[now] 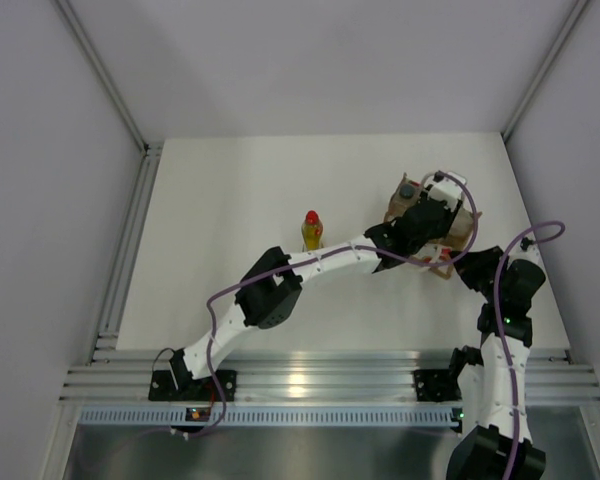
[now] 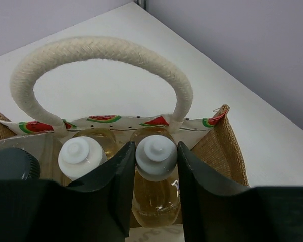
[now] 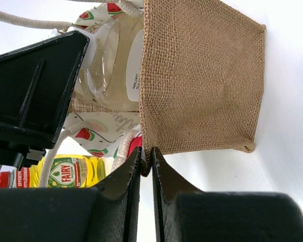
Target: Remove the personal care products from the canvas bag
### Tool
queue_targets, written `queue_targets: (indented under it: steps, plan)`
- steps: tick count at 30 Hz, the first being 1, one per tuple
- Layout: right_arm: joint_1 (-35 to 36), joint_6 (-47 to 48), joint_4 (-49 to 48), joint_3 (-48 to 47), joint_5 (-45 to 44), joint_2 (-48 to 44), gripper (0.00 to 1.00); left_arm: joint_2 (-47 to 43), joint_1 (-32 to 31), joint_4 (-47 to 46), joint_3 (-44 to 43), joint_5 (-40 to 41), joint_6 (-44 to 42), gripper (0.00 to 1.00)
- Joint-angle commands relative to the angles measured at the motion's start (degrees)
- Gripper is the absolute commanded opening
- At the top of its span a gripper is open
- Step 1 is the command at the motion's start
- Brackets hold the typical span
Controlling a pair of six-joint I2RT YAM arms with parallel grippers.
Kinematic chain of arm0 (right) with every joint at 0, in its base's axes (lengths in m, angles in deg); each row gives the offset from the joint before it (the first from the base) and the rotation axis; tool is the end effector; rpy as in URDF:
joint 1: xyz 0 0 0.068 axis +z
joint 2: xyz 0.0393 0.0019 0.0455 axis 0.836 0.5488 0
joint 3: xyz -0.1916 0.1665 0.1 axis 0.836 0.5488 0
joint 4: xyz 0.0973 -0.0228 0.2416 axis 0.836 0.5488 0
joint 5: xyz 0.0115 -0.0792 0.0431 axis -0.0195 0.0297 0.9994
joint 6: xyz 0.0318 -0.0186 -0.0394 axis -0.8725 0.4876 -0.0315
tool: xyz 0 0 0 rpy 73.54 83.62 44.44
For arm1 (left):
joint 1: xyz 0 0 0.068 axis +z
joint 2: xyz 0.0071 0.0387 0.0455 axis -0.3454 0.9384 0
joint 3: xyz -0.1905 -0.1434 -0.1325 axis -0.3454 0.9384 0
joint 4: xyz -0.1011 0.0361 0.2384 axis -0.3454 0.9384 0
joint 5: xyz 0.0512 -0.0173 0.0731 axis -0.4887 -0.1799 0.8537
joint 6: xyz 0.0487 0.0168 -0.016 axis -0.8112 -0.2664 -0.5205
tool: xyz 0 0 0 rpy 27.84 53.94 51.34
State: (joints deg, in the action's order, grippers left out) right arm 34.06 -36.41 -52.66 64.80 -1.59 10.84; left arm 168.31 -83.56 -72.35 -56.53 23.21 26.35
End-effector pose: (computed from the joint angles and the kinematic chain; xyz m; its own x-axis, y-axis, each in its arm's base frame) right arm 0.1443 -0.0434 0.2094 -0.2602 0.7792 -0.5703 0.2050 0.6217 0.7559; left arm 0.2695 -0.5079 0.2626 -0.1624 0.0126 -0.9866 0.6521 0.7518 -0.0978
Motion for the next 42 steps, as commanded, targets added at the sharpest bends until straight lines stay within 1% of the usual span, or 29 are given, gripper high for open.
queue_targets:
  steps: [1, 2, 3, 4, 5, 6, 11, 19, 26, 27, 30, 33, 34, 36, 39, 40, 42]
  plan:
    - [-0.37, 1.19, 2.98, -1.81, 1.95, -0.15, 0.10, 0.59, 0.16, 0.60, -2.39, 1.03, -1.06, 0.33]
    - [-0.46, 1.19, 2.98, -1.73, 1.95, -0.14, 0.10, 0.41, 0.16, 0.60, -2.30, 0.85, -1.06, 0.29]
    - [-0.37, 1.10, 2.89, -1.81, 1.86, 0.03, 0.10, 0.50, 0.16, 0.52, -2.22, 0.59, -1.06, 0.21]
    - [-0.37, 1.01, 2.89, -1.81, 1.86, 0.12, 0.10, 0.50, 0.16, 0.60, -2.22, 0.33, -0.98, 0.16]
    - [-0.37, 1.01, 2.89, -1.81, 1.95, 0.12, 0.10, 0.50, 0.16, 0.60, -2.22, 0.06, -0.98, 0.07]
    - [-0.37, 1.01, 2.89, -1.81, 1.78, 0.21, 0.10, 0.50, 0.16, 0.60, -2.39, -0.03, -0.89, 0.00]
    - [-0.37, 1.19, 2.89, -1.81, 1.42, 0.30, 0.10, -0.03, 0.07, 0.52, -3.00, -1.43, -1.24, 0.00]
    - [-0.46, 1.19, 2.89, -2.08, 1.25, 0.47, 0.10, -1.52, -0.02, 1.13, -3.27, -1.52, -1.77, 0.00]
    - [-0.37, 1.28, 2.89, -1.73, 0.90, 0.38, 0.10, -1.35, -0.02, 4.12, -5.99, -1.26, -3.26, 0.00]
    - [-0.46, 1.28, 2.98, -1.64, 0.90, 0.38, 0.10, -0.91, -0.02, 4.55, -5.99, -1.26, -3.26, 0.05]
    - [-0.46, 1.19, 2.98, -1.64, 0.81, 0.38, 0.10, -0.12, -0.02, 6.84, -5.99, -2.14, -2.74, 0.05]
    - [-0.37, 1.19, 2.98, -1.64, 0.81, 0.21, 0.10, 0.94, -0.02, 8.51, -5.64, -3.46, -2.03, 0.09]
    - [-0.46, 1.19, 2.89, -1.64, 0.81, 0.21, 0.10, 1.29, -0.02, 10.17, -5.73, -3.46, -1.94, 0.15]
    - [-0.37, 1.10, 2.98, -1.64, 0.81, 0.30, 0.10, 1.47, -0.02, 11.67, -5.73, -3.28, -1.85, 0.19]
    - [-0.37, 1.01, 2.89, -1.55, 0.81, 0.12, 0.10, 1.73, -0.02, 12.56, -5.73, -3.02, -1.85, 0.27]
    - [-0.37, 1.01, 2.89, -1.55, 0.81, 0.12, 0.10, 1.82, -0.02, 12.90, -5.73, -2.93, -2.03, 0.34]
    - [-0.37, 0.92, 2.89, -1.55, 0.81, 0.21, 0.10, 1.91, -0.02, 12.91, -5.82, -2.67, -2.12, 0.36]
